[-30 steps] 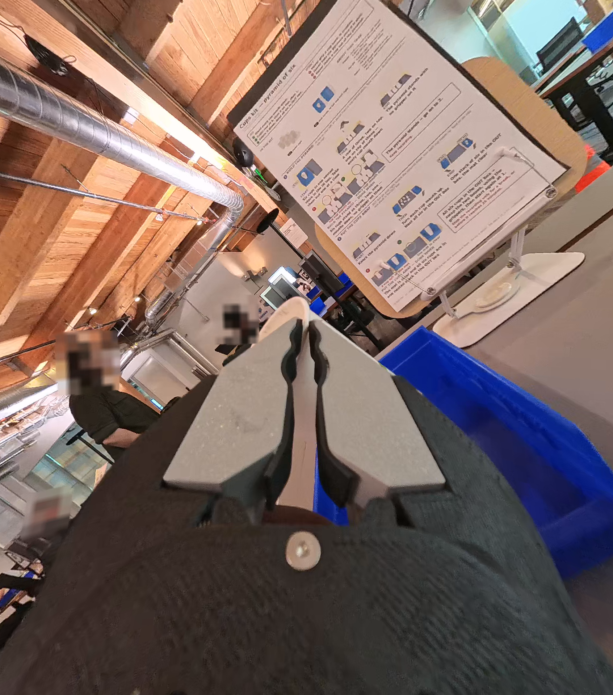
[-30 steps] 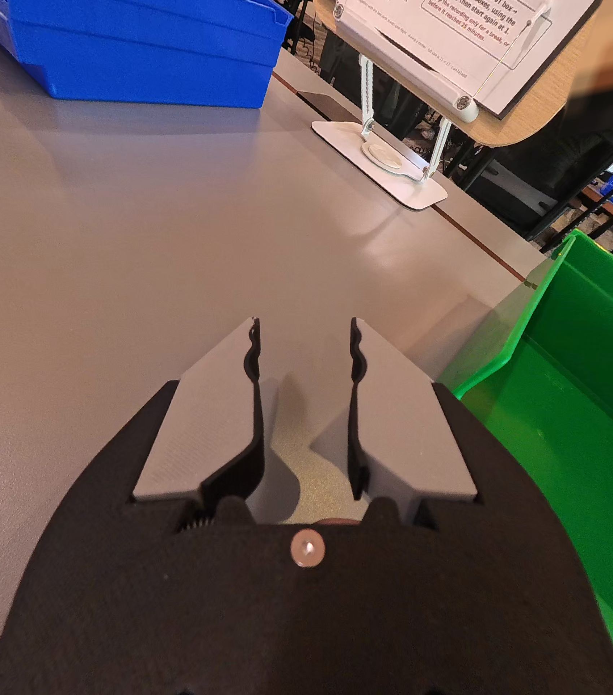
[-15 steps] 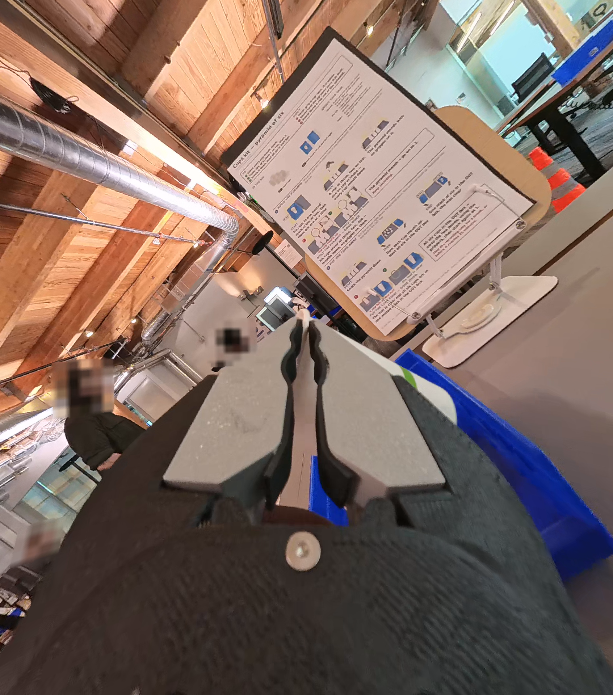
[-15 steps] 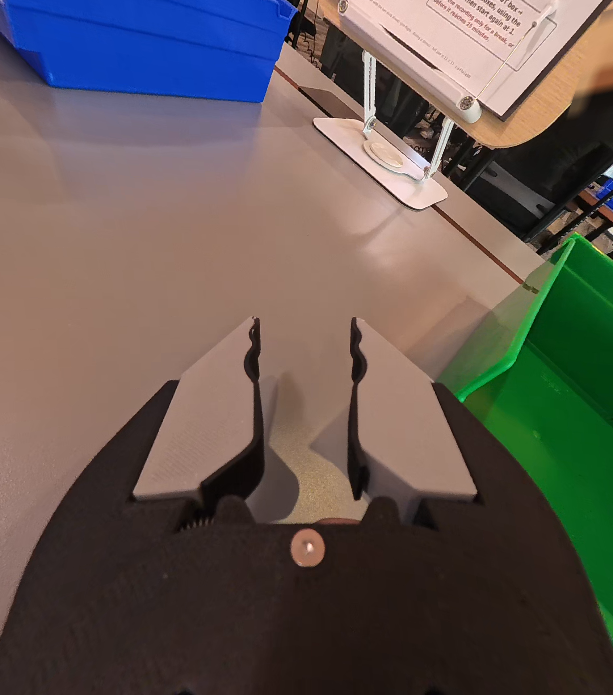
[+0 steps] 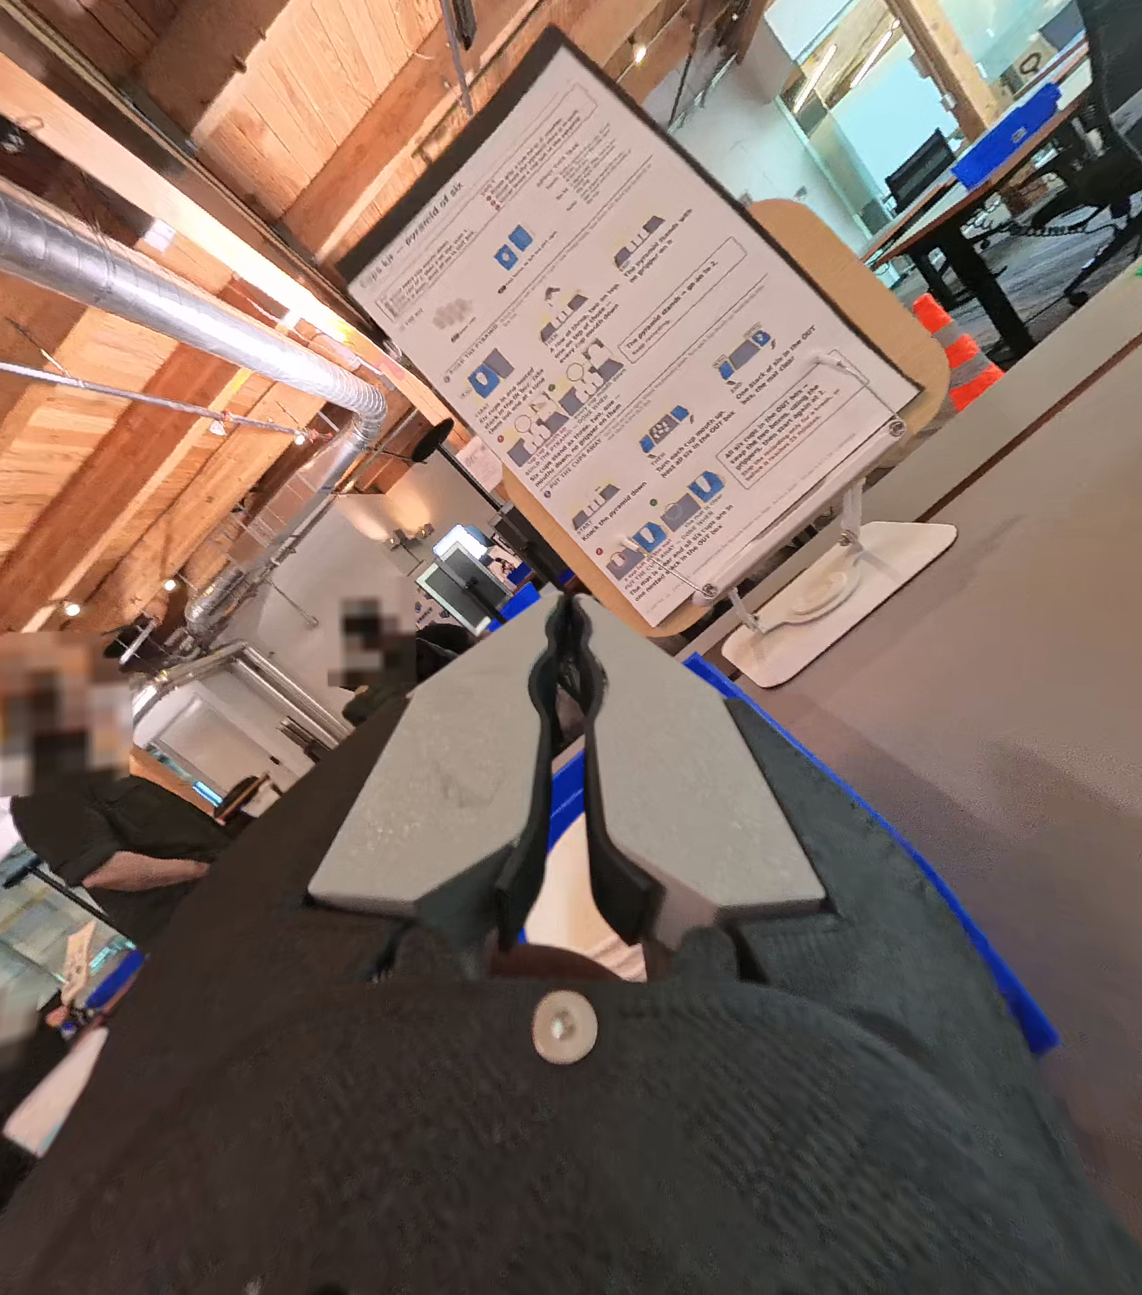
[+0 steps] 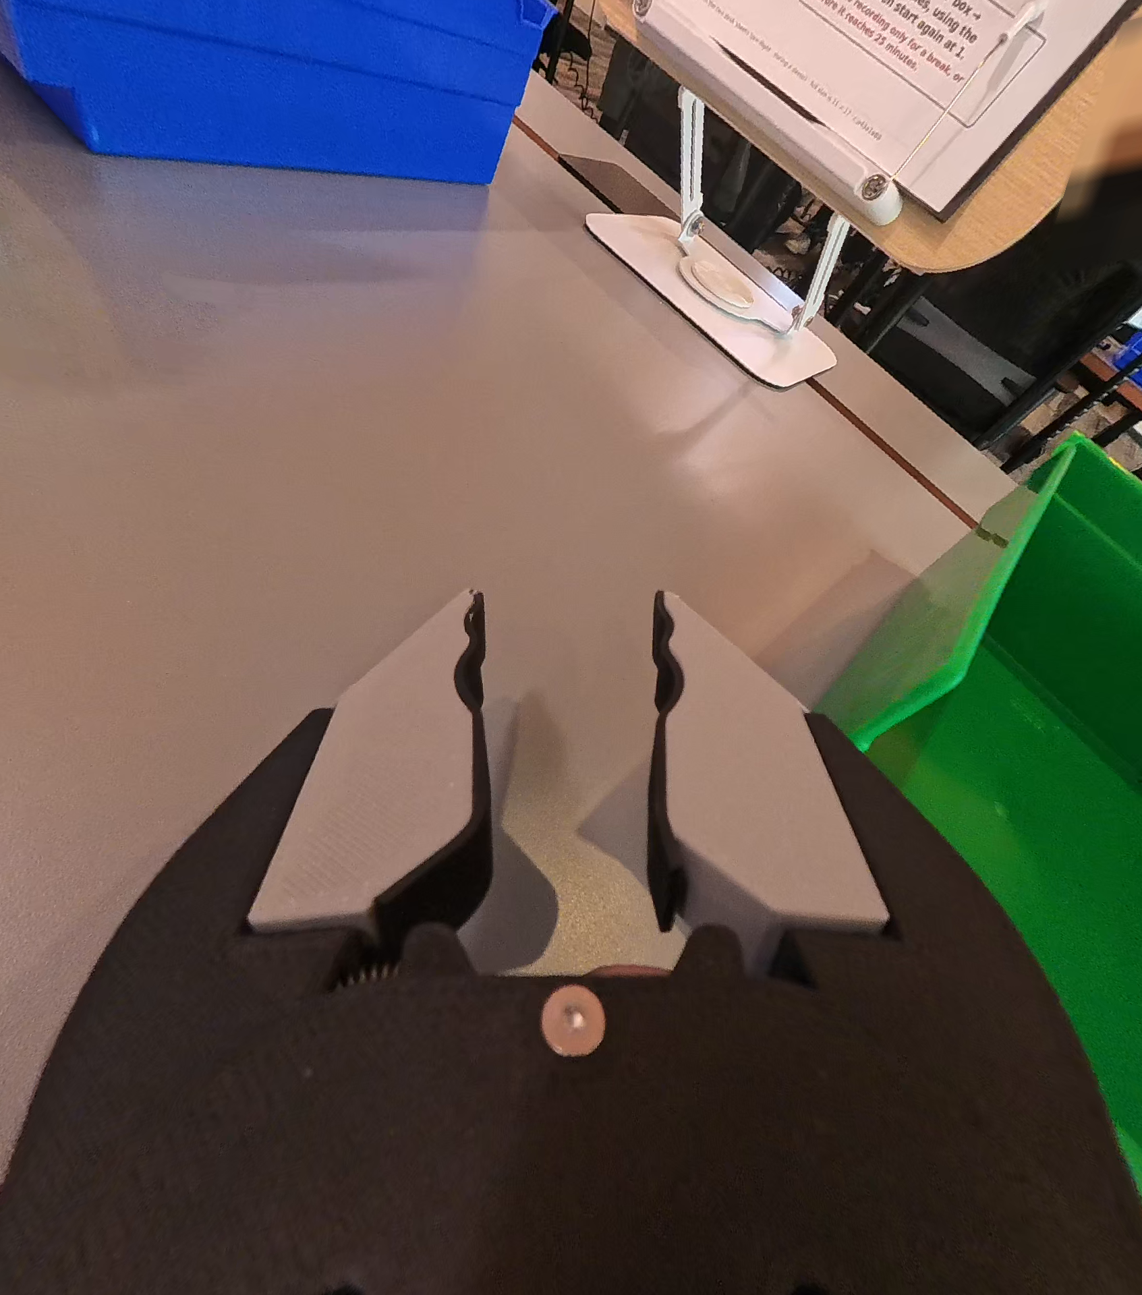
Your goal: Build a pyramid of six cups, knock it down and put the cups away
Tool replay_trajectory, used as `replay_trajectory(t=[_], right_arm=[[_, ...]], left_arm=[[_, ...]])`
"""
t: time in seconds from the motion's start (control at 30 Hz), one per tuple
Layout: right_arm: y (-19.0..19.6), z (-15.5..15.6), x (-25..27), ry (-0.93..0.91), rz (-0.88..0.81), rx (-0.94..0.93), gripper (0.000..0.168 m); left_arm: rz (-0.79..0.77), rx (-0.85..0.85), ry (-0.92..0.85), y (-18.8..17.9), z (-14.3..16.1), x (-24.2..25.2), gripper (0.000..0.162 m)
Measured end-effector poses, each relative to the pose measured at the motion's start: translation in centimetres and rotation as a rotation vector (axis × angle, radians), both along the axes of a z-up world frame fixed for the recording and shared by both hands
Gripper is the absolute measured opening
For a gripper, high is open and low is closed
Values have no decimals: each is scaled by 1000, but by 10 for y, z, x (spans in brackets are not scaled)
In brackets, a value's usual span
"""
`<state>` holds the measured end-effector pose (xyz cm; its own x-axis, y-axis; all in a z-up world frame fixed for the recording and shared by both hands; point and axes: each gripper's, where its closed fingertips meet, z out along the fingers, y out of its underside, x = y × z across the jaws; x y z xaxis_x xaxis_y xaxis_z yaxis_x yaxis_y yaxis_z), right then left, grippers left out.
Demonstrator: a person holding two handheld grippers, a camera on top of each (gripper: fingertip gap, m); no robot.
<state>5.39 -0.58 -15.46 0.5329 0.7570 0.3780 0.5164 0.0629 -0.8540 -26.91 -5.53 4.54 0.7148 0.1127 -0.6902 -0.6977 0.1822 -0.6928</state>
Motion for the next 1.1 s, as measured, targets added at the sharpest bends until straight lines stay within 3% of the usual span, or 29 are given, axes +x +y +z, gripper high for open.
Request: replay_trajectory(t=[0.1,0.17,0.2,0.27,0.33,0.37,0.47,0.57,0.63,0.7,0.8,0.93,1.1], right_arm=[[-18,2,-16,27,35,-27,34],[-107,38,-81,310,398,-199,43],[-154,47,-110,357,536,-269,18],[-194,11,-155,106,524,-222,14],[-195,-2,-172,-9,417,-56,33],[-197,0,-174,15,408,2,17],[-196,-6,-185,44,398,14,0],[-187,-2,-187,47,371,-16,0],[-176,7,-181,76,330,-11,29],[-169,12,-172,79,319,-18,33],[-187,24,-165,135,414,-77,53],[-217,24,-155,91,479,-24,61],[-239,20,-166,38,502,14,57]], left_arm=[[75,13,-62,25,-11,-7,0],[119,23,-112,39,-15,-5,0],[114,25,-145,46,-16,2,0],[80,-5,-171,61,-24,25,0],[68,-58,-83,72,-40,47,0],[85,-72,-29,75,-48,53,0],[126,-85,4,86,-60,59,0],[157,-96,48,88,-64,58,0],[153,-109,28,87,-64,53,0],[153,-111,-15,85,-61,46,0],[157,-111,-71,85,-60,42,0],[165,-144,-30,88,-70,46,0],[159,-155,-30,86,-71,52,0]])
